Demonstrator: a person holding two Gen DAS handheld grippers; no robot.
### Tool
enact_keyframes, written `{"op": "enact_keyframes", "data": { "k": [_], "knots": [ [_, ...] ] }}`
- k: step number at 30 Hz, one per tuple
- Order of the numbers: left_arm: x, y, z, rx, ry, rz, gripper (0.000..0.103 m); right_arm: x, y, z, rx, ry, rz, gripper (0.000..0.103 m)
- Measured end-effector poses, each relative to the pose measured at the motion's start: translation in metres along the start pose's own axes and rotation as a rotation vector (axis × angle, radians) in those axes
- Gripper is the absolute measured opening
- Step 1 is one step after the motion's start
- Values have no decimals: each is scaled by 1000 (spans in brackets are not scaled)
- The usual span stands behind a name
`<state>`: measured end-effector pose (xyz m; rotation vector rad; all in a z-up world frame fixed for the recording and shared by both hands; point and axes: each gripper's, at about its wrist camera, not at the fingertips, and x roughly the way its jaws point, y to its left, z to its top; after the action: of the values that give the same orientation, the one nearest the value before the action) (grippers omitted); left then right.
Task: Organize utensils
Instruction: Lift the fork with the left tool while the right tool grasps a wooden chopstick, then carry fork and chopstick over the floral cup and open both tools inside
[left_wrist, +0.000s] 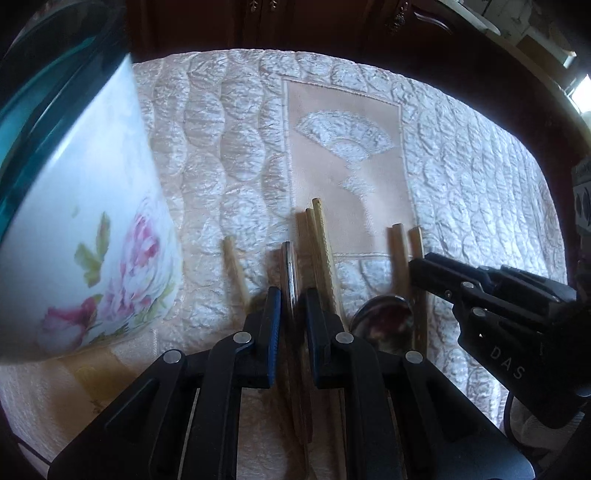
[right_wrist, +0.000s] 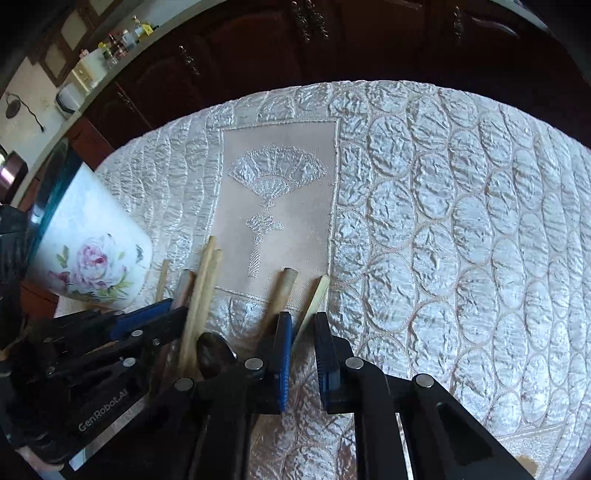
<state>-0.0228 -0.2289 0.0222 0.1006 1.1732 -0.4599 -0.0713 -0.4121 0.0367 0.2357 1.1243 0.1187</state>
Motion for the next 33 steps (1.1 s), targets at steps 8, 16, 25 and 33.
{"op": "enact_keyframes", "data": {
  "k": [8,16,25,33],
  "knots": [
    [-31,8,-13,-6,-24,-94,9,-39,-40,-9,129,-82,134,10],
    [-105,2,-24,48,-132,-161,9,-115,-20,-9,58,-219,207,8],
    [-190,32,-48,35,-250,-233,9,-185,22,-10,-57,-338,198,7],
    [-262,51,-40,30,-374,-251,9,-226,64,15,-136,-435,219,7]
  ]
}}
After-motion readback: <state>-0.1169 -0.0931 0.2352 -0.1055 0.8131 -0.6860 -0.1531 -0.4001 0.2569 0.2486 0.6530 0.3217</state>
